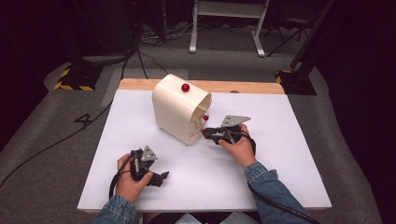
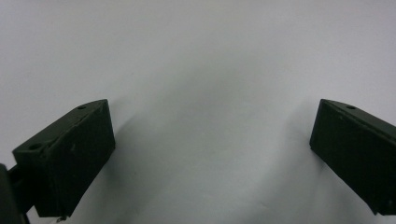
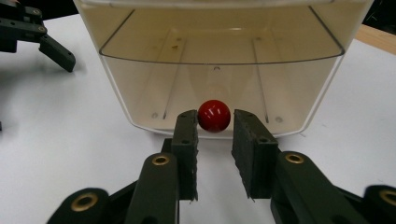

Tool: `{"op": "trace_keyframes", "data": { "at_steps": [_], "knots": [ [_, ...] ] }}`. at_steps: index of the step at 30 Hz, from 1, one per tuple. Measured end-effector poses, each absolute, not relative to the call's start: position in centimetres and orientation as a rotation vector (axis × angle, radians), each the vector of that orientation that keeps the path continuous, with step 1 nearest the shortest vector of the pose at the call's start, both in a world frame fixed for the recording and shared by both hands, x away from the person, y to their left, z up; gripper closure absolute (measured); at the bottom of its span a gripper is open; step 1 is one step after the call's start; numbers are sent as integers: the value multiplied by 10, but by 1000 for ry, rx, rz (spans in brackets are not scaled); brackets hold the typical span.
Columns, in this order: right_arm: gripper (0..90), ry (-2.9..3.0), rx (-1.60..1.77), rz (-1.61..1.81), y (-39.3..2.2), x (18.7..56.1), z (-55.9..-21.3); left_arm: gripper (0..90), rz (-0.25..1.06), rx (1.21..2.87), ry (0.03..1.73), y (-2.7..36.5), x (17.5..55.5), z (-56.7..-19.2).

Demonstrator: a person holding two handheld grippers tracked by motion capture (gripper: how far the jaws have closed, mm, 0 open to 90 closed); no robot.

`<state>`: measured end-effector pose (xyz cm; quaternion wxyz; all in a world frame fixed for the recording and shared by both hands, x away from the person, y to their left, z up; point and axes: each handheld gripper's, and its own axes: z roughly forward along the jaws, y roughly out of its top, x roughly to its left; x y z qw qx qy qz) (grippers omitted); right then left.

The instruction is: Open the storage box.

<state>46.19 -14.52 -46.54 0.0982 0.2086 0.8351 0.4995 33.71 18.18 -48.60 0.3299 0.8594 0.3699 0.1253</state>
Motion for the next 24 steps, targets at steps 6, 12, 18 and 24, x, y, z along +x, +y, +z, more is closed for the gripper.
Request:
{"op": "trace_keyframes", "data": {
  "at_steps": [6, 12, 18, 24],
  "knots": [
    [739, 2457, 624, 1478, -142, 462, -465, 1, 328, 2248, 968, 182, 337, -486],
    [744, 2452, 637, 1483, -142, 461, -465, 1, 328, 2248, 968, 182, 337, -486],
    [745, 2467, 644, 1450, -150, 455, -462, 1, 329, 2248, 967, 182, 337, -486],
    [745, 2465, 651, 1441, -162, 446, -458, 1, 329, 2249, 968, 182, 337, -486]
  ]
}}
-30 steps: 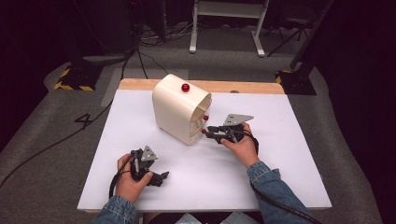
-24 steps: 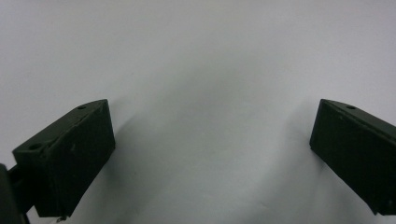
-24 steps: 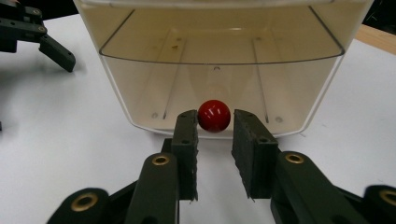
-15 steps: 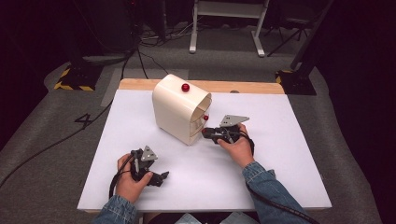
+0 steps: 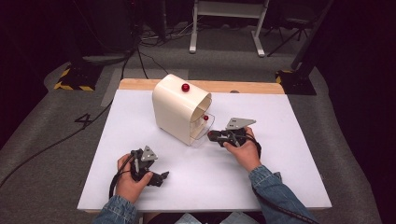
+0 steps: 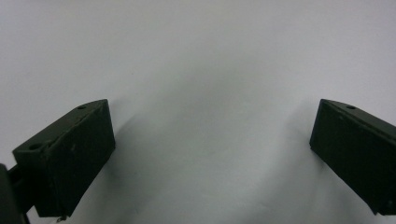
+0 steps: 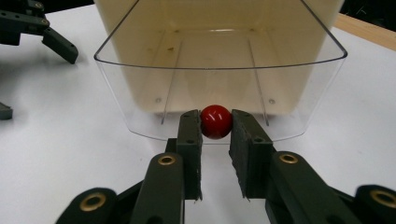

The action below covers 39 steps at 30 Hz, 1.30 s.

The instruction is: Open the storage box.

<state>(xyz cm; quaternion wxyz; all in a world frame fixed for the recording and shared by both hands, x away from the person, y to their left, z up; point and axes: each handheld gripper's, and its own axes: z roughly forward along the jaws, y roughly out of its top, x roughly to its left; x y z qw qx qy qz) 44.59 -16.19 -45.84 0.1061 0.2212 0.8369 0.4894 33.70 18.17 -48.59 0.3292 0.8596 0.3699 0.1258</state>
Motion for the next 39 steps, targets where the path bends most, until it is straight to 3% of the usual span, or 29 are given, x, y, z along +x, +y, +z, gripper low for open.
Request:
{"op": "trace_keyframes", "data": {
  "at_steps": [14, 28, 39],
  "knots": [
    [745, 2467, 663, 1430, -200, 422, -456, 1, 326, 2250, 969, 182, 337, -486],
    [743, 2479, 681, 1425, -210, 417, -464, 1, 327, 2251, 968, 182, 337, -486],
    [662, 2489, 719, 1372, -218, 414, -469, 1, 322, 2250, 975, 181, 338, -486]
  ]
}}
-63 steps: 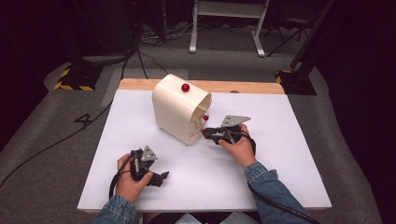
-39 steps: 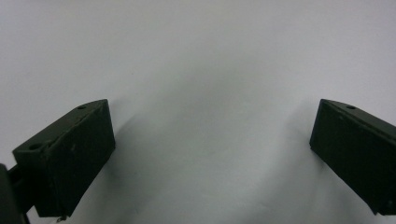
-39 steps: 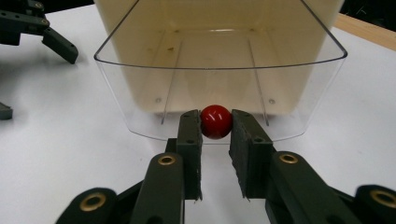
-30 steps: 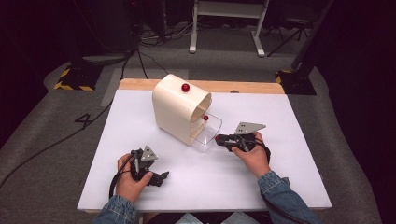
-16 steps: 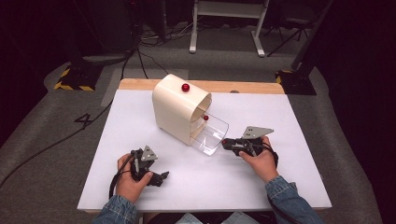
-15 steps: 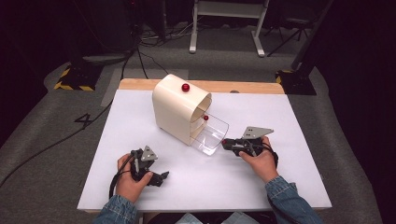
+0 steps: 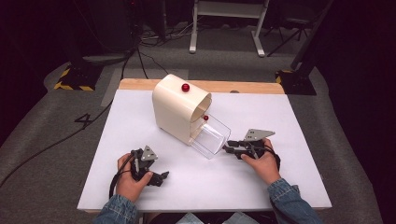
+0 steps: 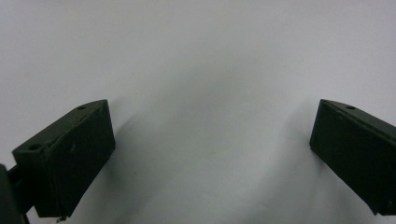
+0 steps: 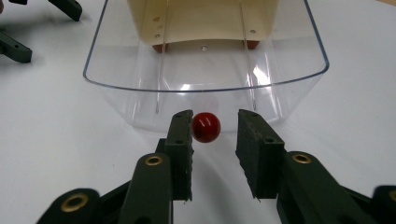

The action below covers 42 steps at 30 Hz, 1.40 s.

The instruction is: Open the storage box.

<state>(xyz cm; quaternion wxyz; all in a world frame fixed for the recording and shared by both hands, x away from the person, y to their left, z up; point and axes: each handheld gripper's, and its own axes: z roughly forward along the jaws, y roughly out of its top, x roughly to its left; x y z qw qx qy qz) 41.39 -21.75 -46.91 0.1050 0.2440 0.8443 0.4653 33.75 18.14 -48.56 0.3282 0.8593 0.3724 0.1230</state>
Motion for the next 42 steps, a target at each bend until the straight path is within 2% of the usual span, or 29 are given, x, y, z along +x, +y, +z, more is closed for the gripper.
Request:
{"op": "trace_keyframes", "data": {
  "at_steps": [8, 18, 21, 30, 42],
  "knots": [
    [648, 2462, 719, 1368, -228, 407, -458, 1, 325, 2255, 972, 181, 338, -485],
    [641, 2381, 670, 1433, -229, 407, -416, 0, 323, 2253, 974, 181, 338, -485],
    [641, 2365, 634, 1459, -218, 411, -399, 0, 323, 2250, 975, 181, 338, -486],
    [637, 2377, 539, 1481, -184, 425, -376, 1, 327, 2246, 968, 182, 337, -486],
    [661, 2378, 533, 1515, -152, 446, -383, 2, 335, 2246, 967, 182, 336, -486]
  ]
}}
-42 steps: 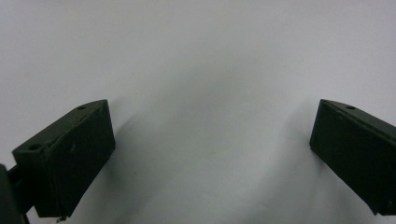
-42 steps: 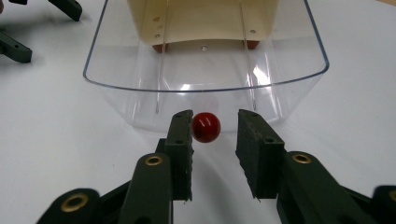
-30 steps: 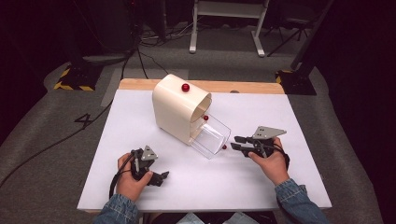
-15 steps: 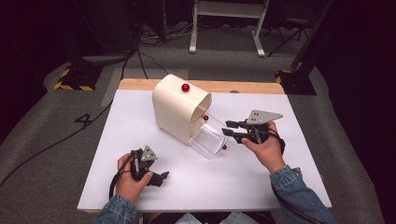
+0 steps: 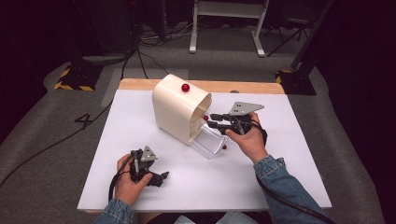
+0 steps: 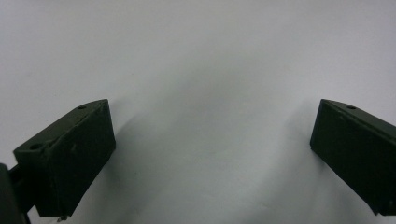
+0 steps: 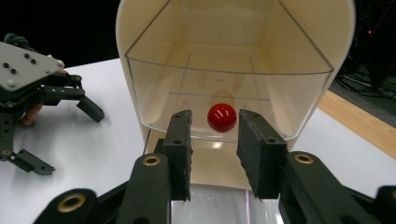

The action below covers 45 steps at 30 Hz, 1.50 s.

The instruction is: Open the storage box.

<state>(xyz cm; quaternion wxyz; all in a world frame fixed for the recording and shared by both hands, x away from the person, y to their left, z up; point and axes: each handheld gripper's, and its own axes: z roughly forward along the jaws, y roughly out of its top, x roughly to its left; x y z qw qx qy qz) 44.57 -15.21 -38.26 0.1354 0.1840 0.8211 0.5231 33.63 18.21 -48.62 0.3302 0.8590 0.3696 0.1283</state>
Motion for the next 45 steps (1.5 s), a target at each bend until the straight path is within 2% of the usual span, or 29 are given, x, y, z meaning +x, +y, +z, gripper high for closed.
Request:
{"op": "trace_keyframes", "data": {
  "at_steps": [7, 10, 24, 45],
  "knots": [
    [690, 2357, 550, 1500, -143, 449, -390, 2, 335, 2245, 968, 182, 336, -486],
    [739, 2331, 544, 1482, -140, 450, -392, 3, 338, 2244, 968, 182, 336, -486],
    [746, 2315, 554, 1491, -142, 447, -392, 2, 334, 2242, 969, 182, 336, -486],
    [746, 2322, 606, 1449, -195, 411, -386, 1, 325, 2245, 965, 182, 337, -486]
  ]
}}
